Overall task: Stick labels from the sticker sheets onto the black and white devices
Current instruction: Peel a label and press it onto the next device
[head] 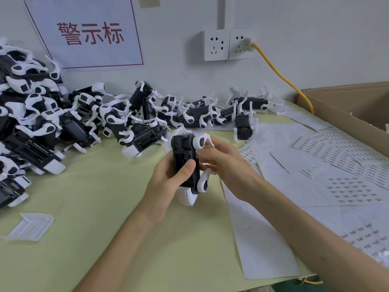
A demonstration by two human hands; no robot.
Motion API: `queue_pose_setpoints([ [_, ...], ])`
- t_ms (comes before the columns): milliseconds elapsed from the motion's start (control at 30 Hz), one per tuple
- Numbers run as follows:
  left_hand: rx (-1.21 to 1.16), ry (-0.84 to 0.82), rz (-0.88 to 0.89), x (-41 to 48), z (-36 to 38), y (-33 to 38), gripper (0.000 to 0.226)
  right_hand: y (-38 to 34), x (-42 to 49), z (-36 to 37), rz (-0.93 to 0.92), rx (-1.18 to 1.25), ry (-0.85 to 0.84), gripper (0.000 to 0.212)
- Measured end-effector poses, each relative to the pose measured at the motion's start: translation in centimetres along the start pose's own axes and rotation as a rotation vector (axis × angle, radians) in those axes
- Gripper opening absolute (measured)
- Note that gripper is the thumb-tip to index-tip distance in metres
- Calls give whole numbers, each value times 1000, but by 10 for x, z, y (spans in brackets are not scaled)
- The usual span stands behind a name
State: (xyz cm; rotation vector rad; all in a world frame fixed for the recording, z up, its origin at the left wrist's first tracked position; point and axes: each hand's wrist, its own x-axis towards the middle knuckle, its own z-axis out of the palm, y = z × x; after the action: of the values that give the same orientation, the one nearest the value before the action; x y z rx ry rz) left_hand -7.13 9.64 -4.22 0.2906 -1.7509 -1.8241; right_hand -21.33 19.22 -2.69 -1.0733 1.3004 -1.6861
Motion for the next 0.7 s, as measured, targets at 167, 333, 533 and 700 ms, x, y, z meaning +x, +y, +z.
queue_pose_setpoints([
  [167,51,7,18,0,1,-1,35,-2,-2,3,7,10,36,62],
  [333,79,-3,14,0,-1,3,37,0,-1,2,14,-8,43,61],
  [533,107,22,-16,1,-3,1,41,3,1,-2,7,-61,56,31],
  [700,18,10,-72,1,-3,3,43,0,-1,-1,-17,-56,46,41],
])
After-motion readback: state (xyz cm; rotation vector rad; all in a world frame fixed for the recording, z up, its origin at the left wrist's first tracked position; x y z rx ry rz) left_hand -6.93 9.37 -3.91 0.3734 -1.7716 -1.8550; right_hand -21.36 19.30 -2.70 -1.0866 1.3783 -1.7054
